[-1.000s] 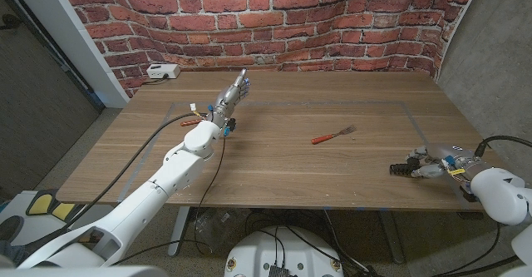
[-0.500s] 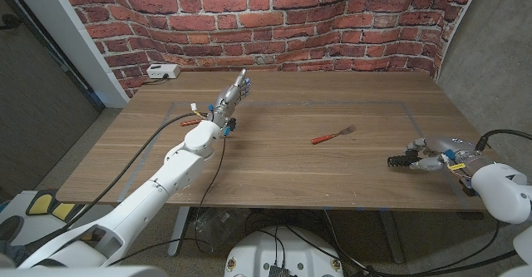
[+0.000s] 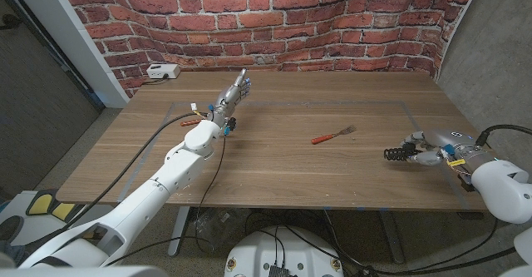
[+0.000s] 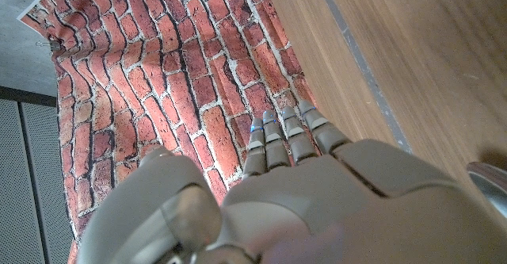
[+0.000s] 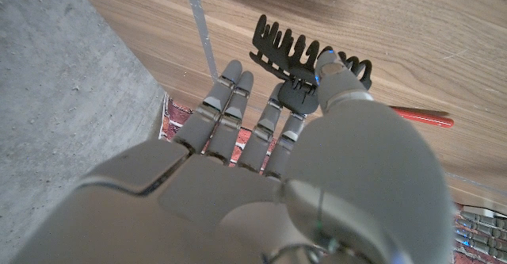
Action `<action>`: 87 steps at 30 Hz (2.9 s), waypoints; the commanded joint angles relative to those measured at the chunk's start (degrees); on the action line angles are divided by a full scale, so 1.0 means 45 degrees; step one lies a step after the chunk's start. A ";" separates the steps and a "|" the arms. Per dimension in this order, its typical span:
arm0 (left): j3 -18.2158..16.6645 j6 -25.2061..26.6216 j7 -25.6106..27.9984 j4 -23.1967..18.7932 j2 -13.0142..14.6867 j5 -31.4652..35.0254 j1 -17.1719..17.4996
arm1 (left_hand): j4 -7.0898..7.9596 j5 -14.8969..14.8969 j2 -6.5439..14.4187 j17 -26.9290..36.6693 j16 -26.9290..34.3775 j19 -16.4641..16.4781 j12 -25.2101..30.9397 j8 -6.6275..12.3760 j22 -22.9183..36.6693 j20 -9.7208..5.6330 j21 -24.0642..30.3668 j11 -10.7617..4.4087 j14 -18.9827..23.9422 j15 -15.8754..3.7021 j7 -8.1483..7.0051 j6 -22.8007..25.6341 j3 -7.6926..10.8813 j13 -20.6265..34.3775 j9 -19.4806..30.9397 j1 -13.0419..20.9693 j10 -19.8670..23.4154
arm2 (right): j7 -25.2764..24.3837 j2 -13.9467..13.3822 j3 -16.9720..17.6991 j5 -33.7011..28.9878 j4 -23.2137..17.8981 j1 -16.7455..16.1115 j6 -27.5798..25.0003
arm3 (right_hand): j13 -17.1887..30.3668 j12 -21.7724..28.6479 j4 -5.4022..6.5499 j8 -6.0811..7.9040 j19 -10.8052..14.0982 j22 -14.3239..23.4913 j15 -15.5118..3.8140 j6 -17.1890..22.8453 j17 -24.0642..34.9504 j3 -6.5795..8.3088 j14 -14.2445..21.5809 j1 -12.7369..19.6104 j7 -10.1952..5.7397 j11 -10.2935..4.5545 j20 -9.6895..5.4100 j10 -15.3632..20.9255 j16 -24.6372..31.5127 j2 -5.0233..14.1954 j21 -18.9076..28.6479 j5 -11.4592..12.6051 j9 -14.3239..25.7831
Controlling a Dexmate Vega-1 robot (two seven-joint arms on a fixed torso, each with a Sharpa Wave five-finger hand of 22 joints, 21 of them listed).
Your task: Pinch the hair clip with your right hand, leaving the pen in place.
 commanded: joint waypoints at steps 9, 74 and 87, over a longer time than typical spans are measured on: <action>0.0002 -0.0057 -0.0212 0.0327 -0.0005 -0.0119 -0.0137 | -0.0020 0.0010 0.0077 0.0057 0.0005 -0.0046 -0.0015 -0.0014 0.0031 0.0087 0.0001 0.0023 -0.0021 -0.0008 -0.0029 0.0089 -0.0134 0.0044 0.0069 0.0034 0.0130 | -0.0083 0.0637 -0.0163 -0.0339 -0.0116 0.0312 0.0560 | 0.0036 0.0069 0.0119 0.0142 0.0212 0.0097 -0.1185 0.0428 -0.0013 -0.0023 0.0462 -0.0342 -0.0021 -0.0195 -0.0511 0.0611 0.0044 0.0564 0.0130 -0.0053 0.0013; 0.0327 -0.0141 -0.0702 0.1267 -0.0408 -0.0174 -0.0772 | -0.0005 -0.0013 0.0129 0.0057 0.0001 -0.0088 -0.0021 -0.0018 0.0032 0.0091 0.0005 -0.0012 -0.0042 -0.0014 -0.0031 0.0123 -0.0242 0.0045 0.0070 0.0069 0.0128 | -0.1495 0.1852 0.0177 -0.0628 -0.0185 0.0102 0.1598 | 0.0032 0.0011 0.0020 0.0702 0.1081 0.0202 -0.1713 0.4355 -0.0126 -0.0379 0.3690 -0.1187 -0.0031 -0.0144 -0.0718 0.4158 -0.0220 0.0390 0.1014 -0.0159 -0.0054; 0.0311 -0.0090 -0.0631 0.1188 -0.0380 -0.0189 -0.0689 | -0.0003 -0.0018 0.0144 0.0057 0.0002 -0.0084 -0.0022 -0.0023 0.0032 0.0089 0.0010 0.0013 -0.0042 -0.0016 -0.0036 0.0118 -0.0263 0.0045 0.0071 0.0080 0.0129 | -0.1316 0.1730 -0.0026 -0.1078 -0.0165 0.0171 0.1376 | 0.0005 -0.0067 0.0133 0.0544 0.1038 0.0189 -0.1818 0.4494 -0.0099 -0.0377 0.4266 -0.1371 -0.0028 -0.0075 -0.0749 0.4511 -0.0132 0.0537 0.1054 -0.0130 -0.0097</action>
